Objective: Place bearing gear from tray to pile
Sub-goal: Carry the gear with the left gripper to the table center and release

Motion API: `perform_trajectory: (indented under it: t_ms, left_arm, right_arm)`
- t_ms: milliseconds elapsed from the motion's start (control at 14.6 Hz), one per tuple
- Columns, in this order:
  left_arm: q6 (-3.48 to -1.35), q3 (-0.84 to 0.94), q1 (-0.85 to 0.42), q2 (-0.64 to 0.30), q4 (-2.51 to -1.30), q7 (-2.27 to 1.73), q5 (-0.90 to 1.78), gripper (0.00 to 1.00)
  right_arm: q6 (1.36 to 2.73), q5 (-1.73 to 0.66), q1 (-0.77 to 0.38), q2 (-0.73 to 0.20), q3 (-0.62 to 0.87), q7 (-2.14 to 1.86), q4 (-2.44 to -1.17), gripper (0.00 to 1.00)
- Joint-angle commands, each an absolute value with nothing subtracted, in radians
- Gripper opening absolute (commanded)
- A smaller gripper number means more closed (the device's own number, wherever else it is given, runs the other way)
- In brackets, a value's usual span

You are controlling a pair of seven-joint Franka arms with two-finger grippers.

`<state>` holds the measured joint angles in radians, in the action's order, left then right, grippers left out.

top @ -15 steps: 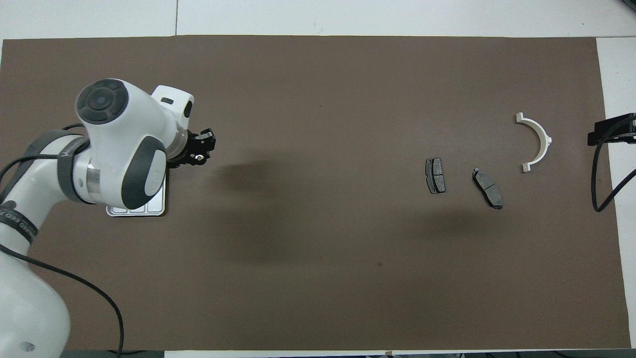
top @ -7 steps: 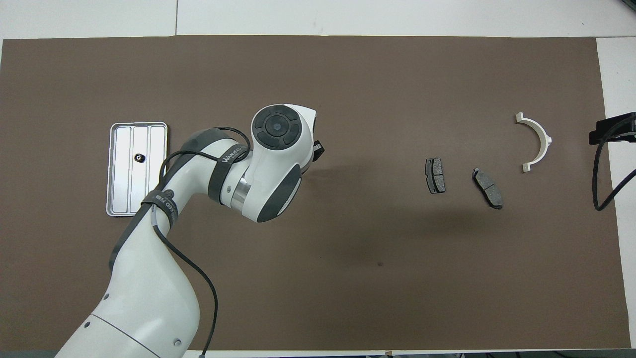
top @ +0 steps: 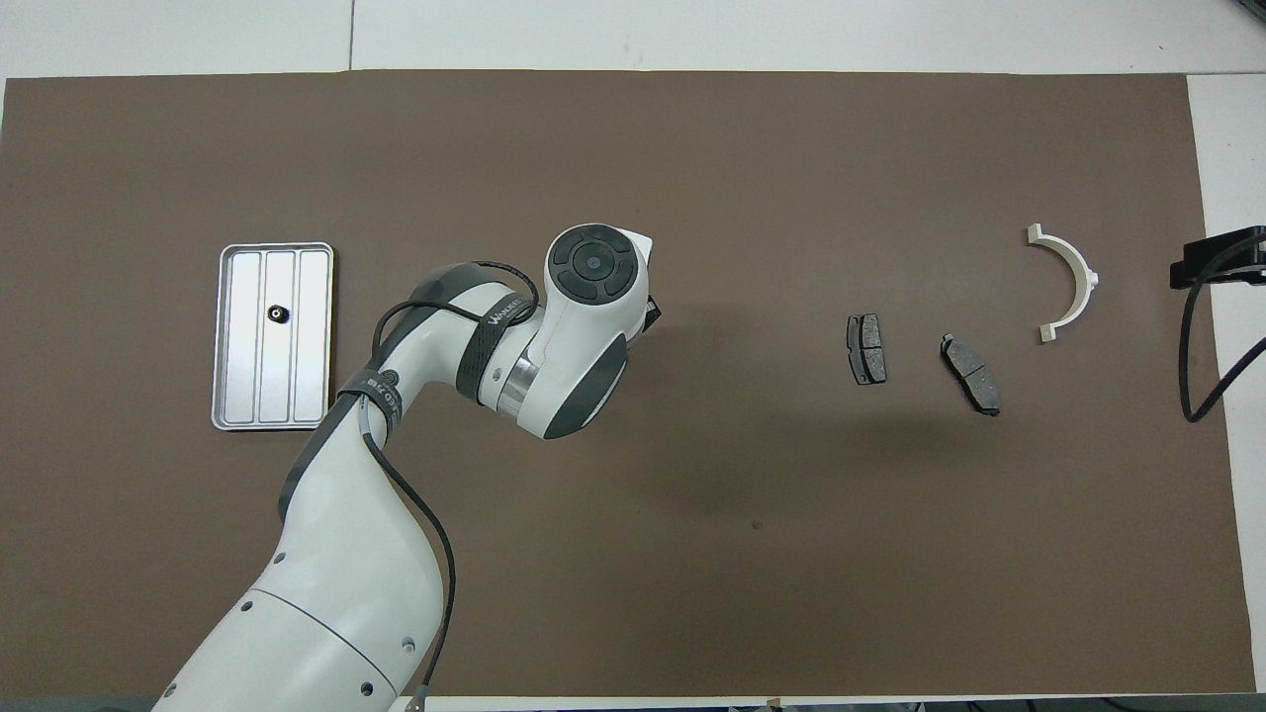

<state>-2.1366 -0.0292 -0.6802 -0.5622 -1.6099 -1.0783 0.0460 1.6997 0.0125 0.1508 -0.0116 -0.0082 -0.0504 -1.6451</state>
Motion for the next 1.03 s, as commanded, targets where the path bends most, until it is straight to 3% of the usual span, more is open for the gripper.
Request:
perform_trajectory:
  t_ms: [0,137,343,618,961]
  left_arm:
    - [-2.158,-0.046,-0.693,-0.578,-1.601,-1.101,0.054,0.33]
    - [-2.161,-0.046,-0.690,-0.578,-1.601,-1.112,0.051,1.00]
    - [-2.125,-0.049,-0.684,-0.571,-1.597,-1.109,0.046,1.00]
    - [-2.007,-0.080,-0.621,-0.473,-1.632,-1.057,0.043,1.00]
    - [-1.963,-0.083,-0.415,-0.443,-1.680,-0.702,0.043,1.00]
  right_arm:
    - [1.726,-0.002,0.166,0.000,-0.005,-0.089,-1.669,1.00]
    - [1.726,-0.002,0.166,0.002,-0.005,-0.089,-1.670,1.00]
    - [1.729,-0.002,0.166,0.002,-0.005,-0.091,-1.671,1.00]
    - [1.733,-0.005,0.152,-0.015,0.005,-0.062,-1.642,1.00]
    - [1.689,0.023,0.020,-0.216,0.005,0.086,-1.413,1.00]
